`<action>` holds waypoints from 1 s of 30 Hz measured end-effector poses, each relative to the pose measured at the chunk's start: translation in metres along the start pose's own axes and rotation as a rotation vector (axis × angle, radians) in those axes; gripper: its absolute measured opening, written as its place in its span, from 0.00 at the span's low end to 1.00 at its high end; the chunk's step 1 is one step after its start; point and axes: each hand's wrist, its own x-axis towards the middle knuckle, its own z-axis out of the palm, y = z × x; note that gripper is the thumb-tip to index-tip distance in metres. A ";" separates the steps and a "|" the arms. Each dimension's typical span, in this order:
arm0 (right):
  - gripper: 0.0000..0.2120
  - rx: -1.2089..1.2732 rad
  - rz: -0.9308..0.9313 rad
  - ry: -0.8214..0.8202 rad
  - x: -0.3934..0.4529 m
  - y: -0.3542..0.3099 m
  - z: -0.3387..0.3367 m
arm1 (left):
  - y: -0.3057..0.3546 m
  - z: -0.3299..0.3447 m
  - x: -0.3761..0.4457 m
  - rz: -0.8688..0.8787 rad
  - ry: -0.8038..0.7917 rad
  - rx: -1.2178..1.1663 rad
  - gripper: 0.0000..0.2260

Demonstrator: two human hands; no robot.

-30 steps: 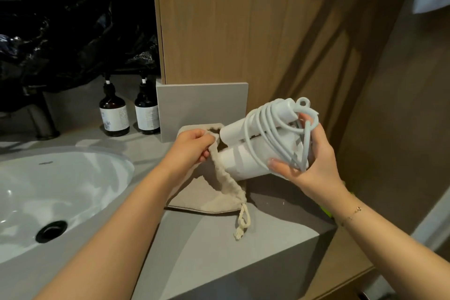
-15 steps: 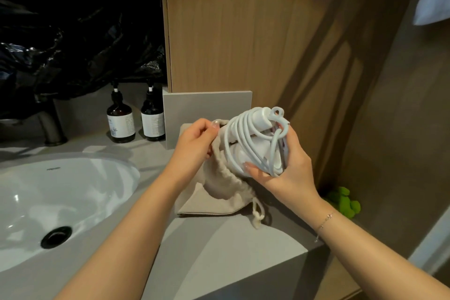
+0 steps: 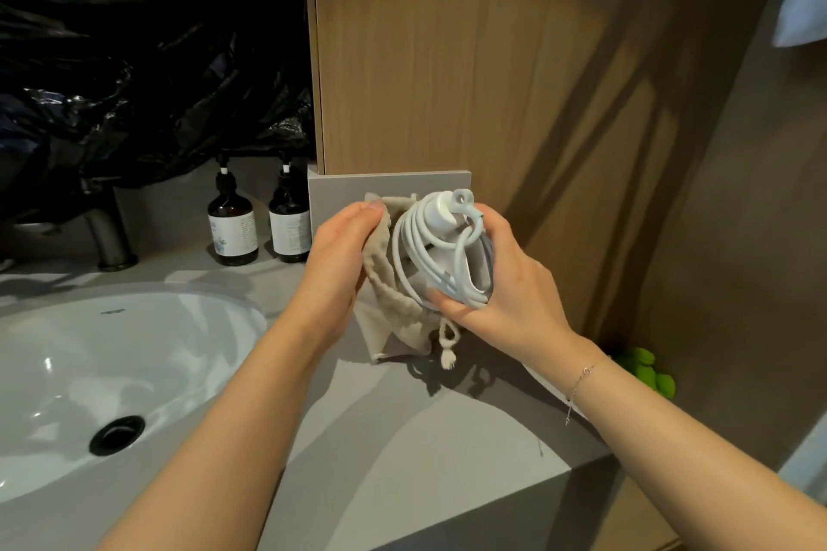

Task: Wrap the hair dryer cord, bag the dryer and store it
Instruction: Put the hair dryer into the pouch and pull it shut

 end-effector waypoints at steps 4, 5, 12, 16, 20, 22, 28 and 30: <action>0.40 -0.228 -0.137 0.008 0.010 0.001 -0.006 | 0.002 0.005 -0.006 0.070 -0.061 -0.022 0.10; 0.40 -0.283 -0.181 -0.017 0.013 0.003 -0.009 | 0.002 0.004 -0.006 0.078 -0.081 -0.029 0.10; 0.41 -0.514 -0.389 -0.291 0.041 0.013 -0.015 | -0.006 -0.007 0.002 -0.076 0.047 0.005 0.08; 0.42 -0.561 -0.501 -0.356 0.049 0.012 -0.017 | -0.018 -0.013 0.008 -0.190 0.099 0.113 0.12; 0.40 -0.500 -0.473 -0.359 0.047 0.009 -0.018 | -0.023 -0.018 0.013 -0.093 0.147 0.417 0.14; 0.39 -0.491 -0.490 -0.335 0.045 0.008 -0.018 | -0.026 -0.022 0.014 0.010 0.202 0.579 0.16; 0.36 -0.538 -0.564 -0.346 0.055 0.004 -0.011 | -0.022 -0.020 0.009 0.260 0.249 0.553 0.12; 0.36 -0.518 -0.512 -0.347 0.062 0.000 -0.012 | -0.023 -0.021 0.009 0.301 0.264 0.459 0.12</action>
